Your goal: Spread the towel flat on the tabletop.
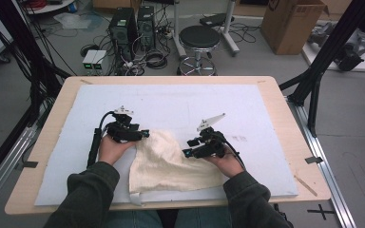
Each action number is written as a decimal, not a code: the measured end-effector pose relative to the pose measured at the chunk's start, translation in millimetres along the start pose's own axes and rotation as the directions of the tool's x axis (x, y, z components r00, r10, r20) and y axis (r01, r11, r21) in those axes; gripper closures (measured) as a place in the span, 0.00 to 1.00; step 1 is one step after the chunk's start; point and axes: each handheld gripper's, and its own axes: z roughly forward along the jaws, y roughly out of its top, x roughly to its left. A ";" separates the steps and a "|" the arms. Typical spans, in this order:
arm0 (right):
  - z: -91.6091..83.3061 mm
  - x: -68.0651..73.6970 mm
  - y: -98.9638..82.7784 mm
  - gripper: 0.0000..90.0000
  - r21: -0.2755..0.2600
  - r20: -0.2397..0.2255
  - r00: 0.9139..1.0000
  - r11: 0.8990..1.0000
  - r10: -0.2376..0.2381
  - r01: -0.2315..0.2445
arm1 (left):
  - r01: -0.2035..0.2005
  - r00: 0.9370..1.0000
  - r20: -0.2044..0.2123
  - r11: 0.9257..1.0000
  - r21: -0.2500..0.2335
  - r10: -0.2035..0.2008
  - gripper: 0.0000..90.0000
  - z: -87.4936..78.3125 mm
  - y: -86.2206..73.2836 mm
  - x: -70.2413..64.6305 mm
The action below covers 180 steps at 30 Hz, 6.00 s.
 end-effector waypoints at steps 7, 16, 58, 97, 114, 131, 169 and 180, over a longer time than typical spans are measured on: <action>23.1 -5.3 3.2 0.69 0.050 -0.092 0.993 0.996 0.074 -0.069 | -0.086 0.995 0.054 0.995 0.045 0.083 0.96 5.5 -2.4 -8.5; -9.2 -3.9 8.2 0.95 -0.027 -0.042 0.999 1.000 0.009 -0.010 | -0.045 0.994 0.093 0.996 -0.082 0.053 0.98 -6.9 3.6 -15.8; 32.8 9.9 23.0 0.70 0.253 -0.045 0.998 0.966 -0.047 0.057 | -0.202 0.979 0.014 0.979 0.027 0.202 0.97 -35.5 -45.9 -18.5; 10.4 19.9 6.6 0.96 0.204 -0.124 0.990 0.974 -0.069 0.094 | -0.192 0.981 0.008 0.981 -0.001 0.192 0.97 -35.5 -45.4 -17.8; -53.1 9.5 -28.6 0.88 0.133 0.103 0.994 0.991 -0.036 0.022 | -0.222 0.974 0.040 0.975 0.023 0.221 0.97 -27.1 -44.9 -29.8; -54.2 -26.5 -6.0 0.63 -0.017 0.115 0.989 0.996 0.092 -0.091 | -0.216 0.976 0.029 0.976 0.027 0.215 0.97 -27.6 -46.7 -25.3; -18.6 -33.4 -18.0 0.95 0.089 0.164 0.985 0.995 -0.048 0.033 | -0.128 0.992 0.003 0.992 -0.018 0.128 0.97 -18.3 -33.6 -11.5; -47.4 -63.2 20.9 0.95 0.014 0.320 0.947 1.000 -0.026 0.023 | -0.074 0.991 -0.122 0.987 -0.144 0.057 0.97 -10.9 21.8 10.5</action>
